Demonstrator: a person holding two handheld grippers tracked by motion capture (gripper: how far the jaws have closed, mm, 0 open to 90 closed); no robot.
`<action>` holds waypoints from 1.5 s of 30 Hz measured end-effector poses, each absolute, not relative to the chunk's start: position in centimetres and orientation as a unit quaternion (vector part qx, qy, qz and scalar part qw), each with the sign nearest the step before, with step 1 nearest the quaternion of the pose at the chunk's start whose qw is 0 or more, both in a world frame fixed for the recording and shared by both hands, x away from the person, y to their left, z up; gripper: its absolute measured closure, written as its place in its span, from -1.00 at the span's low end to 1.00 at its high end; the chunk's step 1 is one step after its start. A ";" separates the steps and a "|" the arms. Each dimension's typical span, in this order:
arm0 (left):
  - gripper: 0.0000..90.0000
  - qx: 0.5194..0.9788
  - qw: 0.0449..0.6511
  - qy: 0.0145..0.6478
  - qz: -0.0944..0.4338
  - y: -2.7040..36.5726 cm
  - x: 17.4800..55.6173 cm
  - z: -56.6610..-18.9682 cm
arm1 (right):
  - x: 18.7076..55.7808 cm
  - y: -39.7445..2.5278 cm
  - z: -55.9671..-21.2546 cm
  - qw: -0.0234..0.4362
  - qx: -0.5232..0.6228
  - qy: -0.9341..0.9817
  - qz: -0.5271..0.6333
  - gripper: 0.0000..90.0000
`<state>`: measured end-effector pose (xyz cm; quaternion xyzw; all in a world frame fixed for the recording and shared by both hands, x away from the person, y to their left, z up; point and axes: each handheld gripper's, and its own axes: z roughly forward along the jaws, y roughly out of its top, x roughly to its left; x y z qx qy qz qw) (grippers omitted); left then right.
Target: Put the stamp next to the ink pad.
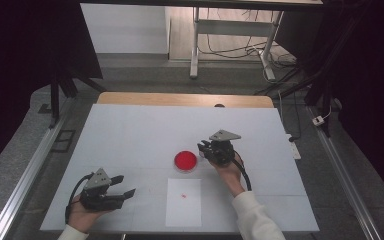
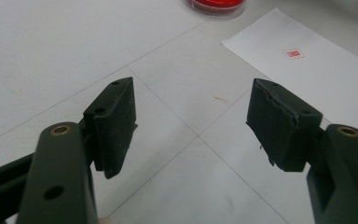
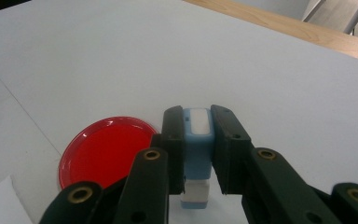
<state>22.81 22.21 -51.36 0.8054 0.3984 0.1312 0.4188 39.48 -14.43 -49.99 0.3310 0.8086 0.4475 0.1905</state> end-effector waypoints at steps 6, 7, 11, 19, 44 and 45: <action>-0.27 0.806 0.418 0.397 0.131 22.2 22.8 -51.4 | 39.6 -14.2 -50.4 0.194 0.322 0.811 0.448 0.67; -0.27 0.806 0.417 0.398 0.132 22.2 22.8 -51.4 | 39.6 -14.2 -50.4 0.193 0.321 0.812 0.448 0.67; -0.28 0.807 0.416 0.398 0.132 22.1 22.8 -51.4 | 39.8 -14.2 -50.8 0.196 0.323 0.809 0.451 0.67; -0.28 0.807 0.415 0.398 0.132 22.1 22.8 -51.4 | 39.9 -14.3 -51.2 0.196 0.321 0.816 0.438 0.67; -0.30 0.807 0.414 0.400 0.133 22.1 22.8 -51.5 | 38.9 -14.8 -50.3 0.193 0.323 0.814 0.443 -0.01; -0.30 0.807 0.414 0.399 0.133 22.1 22.8 -51.5 | 38.8 -15.0 -50.1 0.195 0.323 0.812 0.445 -0.04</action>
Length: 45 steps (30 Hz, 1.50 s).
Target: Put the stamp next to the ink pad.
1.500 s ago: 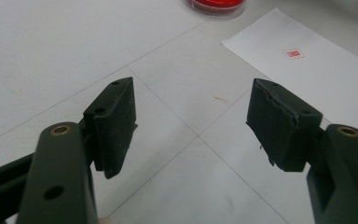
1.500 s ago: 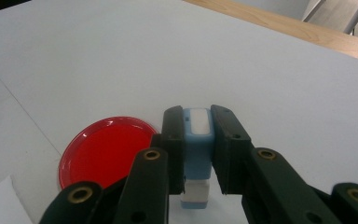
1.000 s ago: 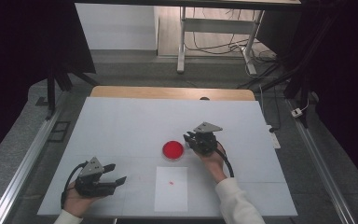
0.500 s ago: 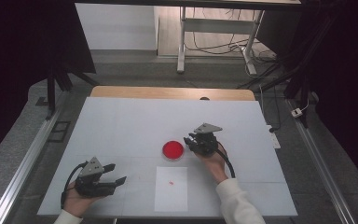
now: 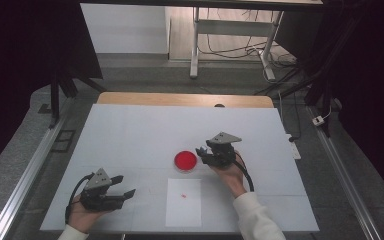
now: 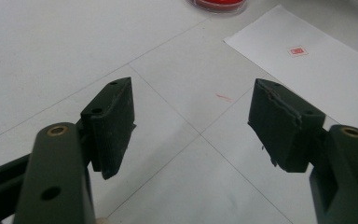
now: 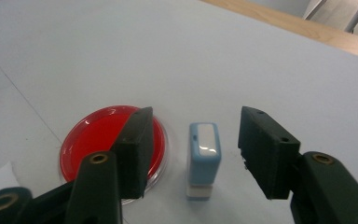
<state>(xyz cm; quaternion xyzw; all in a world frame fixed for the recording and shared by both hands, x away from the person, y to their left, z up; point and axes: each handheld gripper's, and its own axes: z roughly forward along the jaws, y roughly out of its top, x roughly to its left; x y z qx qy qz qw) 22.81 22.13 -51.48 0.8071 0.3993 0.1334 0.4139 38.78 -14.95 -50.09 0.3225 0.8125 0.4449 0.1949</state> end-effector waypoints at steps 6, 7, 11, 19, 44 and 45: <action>-0.30 0.808 0.412 0.399 0.134 22.0 22.9 -51.6 | 37.8 -16.0 -49.3 0.199 0.313 0.811 0.453 -0.11; -0.31 0.808 0.412 0.400 0.135 22.0 22.8 -51.6 | 37.6 -16.1 -49.2 0.197 0.311 0.810 0.456 -0.12; -0.31 0.807 0.412 0.401 0.136 22.0 22.8 -51.6 | 37.0 -16.6 -48.9 0.193 0.301 0.811 0.462 -0.16; -0.33 0.805 0.413 0.402 0.137 22.0 22.8 -51.6 | 35.7 -17.3 -48.4 0.193 0.288 0.816 0.462 -0.16; -0.36 0.807 0.418 0.395 0.136 21.9 22.9 -51.6 | 29.7 -25.5 -48.7 0.219 0.308 0.814 0.441 -0.16; -0.36 0.806 0.418 0.395 0.137 21.9 22.9 -51.7 | 29.5 -26.1 -48.8 0.219 0.312 0.813 0.440 -0.16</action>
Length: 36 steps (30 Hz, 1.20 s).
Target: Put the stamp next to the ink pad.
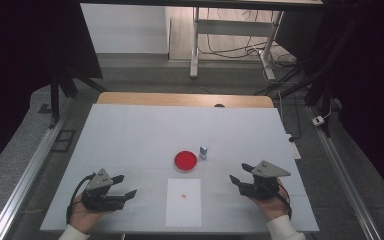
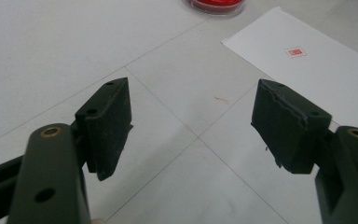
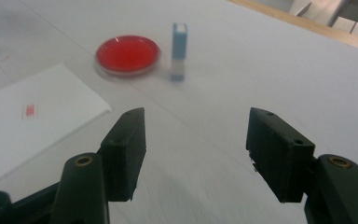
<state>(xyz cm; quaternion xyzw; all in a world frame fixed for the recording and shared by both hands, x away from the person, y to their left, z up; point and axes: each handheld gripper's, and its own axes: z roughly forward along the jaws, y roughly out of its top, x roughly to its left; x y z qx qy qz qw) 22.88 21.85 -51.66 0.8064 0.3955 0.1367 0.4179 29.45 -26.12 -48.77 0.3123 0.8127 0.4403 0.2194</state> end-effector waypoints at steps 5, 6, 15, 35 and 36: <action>-0.38 0.808 0.416 0.395 0.136 21.7 22.9 -51.7 | 28.5 -28.9 -49.5 0.223 0.325 0.809 0.437 -0.16; -0.38 0.808 0.416 0.395 0.136 21.7 23.0 -51.7 | 28.3 -29.4 -49.7 0.225 0.327 0.809 0.434 -0.16; -0.38 0.810 0.410 0.397 0.133 21.4 23.1 -52.2 | 28.1 -30.2 -50.3 0.222 0.316 0.810 0.441 -0.19; -0.39 0.811 0.407 0.398 0.136 21.4 23.2 -52.2 | 28.2 -29.7 -50.3 0.224 0.309 0.811 0.444 -0.21; -0.40 0.811 0.407 0.398 0.136 21.4 23.2 -52.3 | 28.2 -29.7 -50.3 0.224 0.309 0.811 0.443 -0.21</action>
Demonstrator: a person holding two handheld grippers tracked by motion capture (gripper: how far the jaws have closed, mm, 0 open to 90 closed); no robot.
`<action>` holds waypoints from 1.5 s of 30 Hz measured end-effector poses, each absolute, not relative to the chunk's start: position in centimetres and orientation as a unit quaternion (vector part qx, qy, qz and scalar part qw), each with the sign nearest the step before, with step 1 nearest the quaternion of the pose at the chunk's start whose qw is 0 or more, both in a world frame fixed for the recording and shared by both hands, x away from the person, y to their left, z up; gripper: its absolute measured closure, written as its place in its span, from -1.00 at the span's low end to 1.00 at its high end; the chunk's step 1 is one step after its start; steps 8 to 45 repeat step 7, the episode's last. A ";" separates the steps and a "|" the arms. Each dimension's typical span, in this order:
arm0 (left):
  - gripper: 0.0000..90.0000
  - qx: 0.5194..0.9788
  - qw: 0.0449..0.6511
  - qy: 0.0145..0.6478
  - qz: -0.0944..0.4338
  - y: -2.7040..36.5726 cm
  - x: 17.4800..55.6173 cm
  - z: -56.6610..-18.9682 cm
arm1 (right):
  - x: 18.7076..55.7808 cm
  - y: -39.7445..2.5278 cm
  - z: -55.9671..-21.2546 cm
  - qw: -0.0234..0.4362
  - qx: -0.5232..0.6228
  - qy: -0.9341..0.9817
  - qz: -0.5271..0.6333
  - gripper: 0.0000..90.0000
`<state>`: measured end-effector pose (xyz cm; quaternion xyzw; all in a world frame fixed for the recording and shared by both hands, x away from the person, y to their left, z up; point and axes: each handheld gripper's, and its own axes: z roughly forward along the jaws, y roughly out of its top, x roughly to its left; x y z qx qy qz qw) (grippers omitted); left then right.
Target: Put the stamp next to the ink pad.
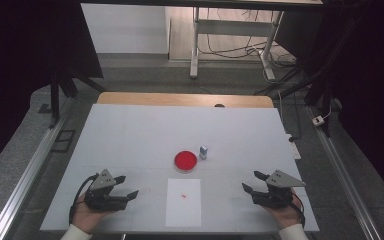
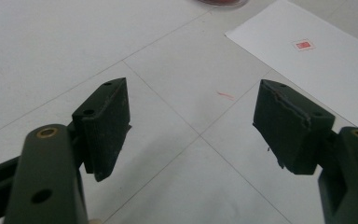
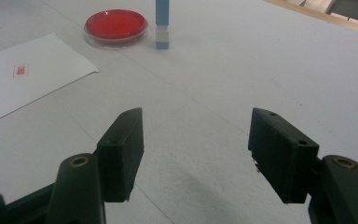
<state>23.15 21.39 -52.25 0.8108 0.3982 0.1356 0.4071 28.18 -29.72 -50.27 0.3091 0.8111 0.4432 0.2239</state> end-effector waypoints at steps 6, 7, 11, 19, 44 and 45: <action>-0.40 0.811 0.407 0.398 0.136 21.4 23.2 -52.3 | 28.2 -29.7 -50.2 0.225 0.310 0.811 0.442 -0.21; -0.40 0.811 0.407 0.398 0.136 21.4 23.2 -52.3 | 28.1 -29.7 -50.2 0.224 0.311 0.811 0.442 -0.21; -0.40 0.811 0.407 0.398 0.136 21.4 23.2 -52.3 | 28.1 -29.7 -50.2 0.224 0.311 0.811 0.442 -0.21; -0.40 0.811 0.407 0.398 0.136 21.4 23.2 -52.3 | 28.1 -29.7 -50.2 0.224 0.311 0.811 0.442 -0.21; -0.40 0.811 0.407 0.398 0.136 21.4 23.2 -52.3 | 28.1 -29.7 -50.2 0.224 0.311 0.811 0.442 -0.21; -0.40 0.811 0.407 0.398 0.136 21.4 23.2 -52.3 | 28.1 -29.7 -50.2 0.224 0.311 0.811 0.442 -0.21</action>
